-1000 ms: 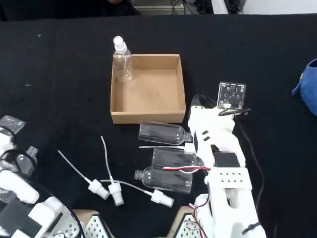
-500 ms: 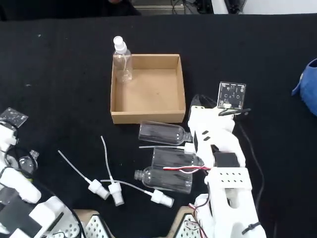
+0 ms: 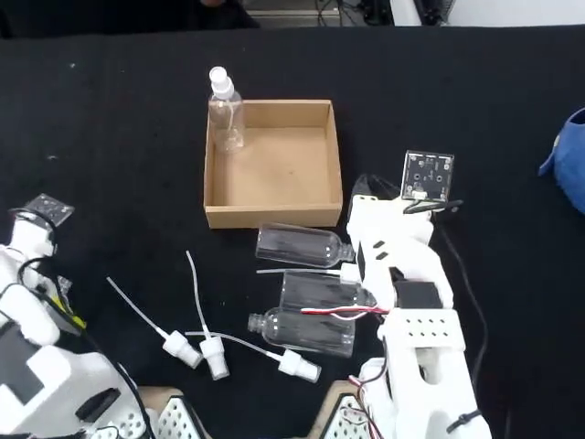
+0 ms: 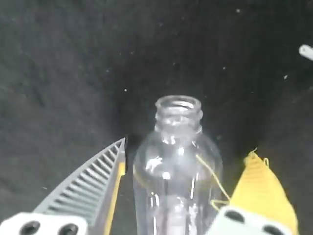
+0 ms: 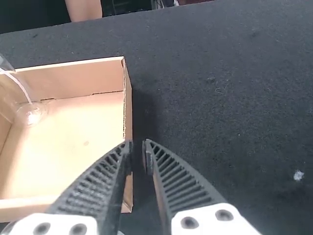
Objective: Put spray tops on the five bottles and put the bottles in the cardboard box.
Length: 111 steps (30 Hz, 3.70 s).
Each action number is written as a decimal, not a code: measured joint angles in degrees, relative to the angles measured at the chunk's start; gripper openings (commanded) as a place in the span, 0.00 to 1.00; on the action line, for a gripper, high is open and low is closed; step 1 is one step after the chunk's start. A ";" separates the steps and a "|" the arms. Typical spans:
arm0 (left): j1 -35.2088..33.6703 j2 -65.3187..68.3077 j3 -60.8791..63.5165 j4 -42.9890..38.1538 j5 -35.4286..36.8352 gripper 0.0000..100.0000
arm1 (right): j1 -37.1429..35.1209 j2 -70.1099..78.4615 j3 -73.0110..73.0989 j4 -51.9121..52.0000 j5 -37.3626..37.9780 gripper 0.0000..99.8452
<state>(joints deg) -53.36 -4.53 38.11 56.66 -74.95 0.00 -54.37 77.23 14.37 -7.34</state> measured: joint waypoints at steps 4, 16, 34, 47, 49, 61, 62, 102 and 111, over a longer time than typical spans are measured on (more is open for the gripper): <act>-0.35 1.23 -4.31 5.71 2.11 0.05 | 0.00 0.00 0.00 0.00 0.00 0.03; -0.26 1.23 -10.90 15.21 2.99 0.03 | 0.00 0.00 -1.23 2.64 0.00 0.03; -7.82 -5.45 -12.84 15.47 32.35 0.03 | -38.95 0.88 -26.46 45.01 18.29 0.10; -21.36 -5.45 -24.97 19.87 44.04 0.03 | -63.30 27.78 -22.07 20.75 6.07 0.13; -21.63 -5.45 -26.90 21.54 44.84 0.03 | -65.14 31.65 -22.95 20.57 4.92 0.13; -21.63 -5.45 -30.07 22.51 51.60 0.03 | -69.45 50.64 -33.76 20.40 -0.35 0.13; -21.63 -5.45 -30.07 22.51 51.60 0.03 | -69.45 51.96 -34.11 20.40 -0.62 0.13; -21.63 -5.45 -30.07 24.53 50.11 0.03 | -71.74 56.00 -38.24 29.89 -1.76 0.17; -21.63 -5.45 -30.15 24.53 50.11 0.03 | -71.65 57.05 -38.77 30.86 -1.76 0.03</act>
<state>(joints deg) -74.99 -9.98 7.96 81.19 -24.84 -71.65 2.68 38.46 45.23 -9.10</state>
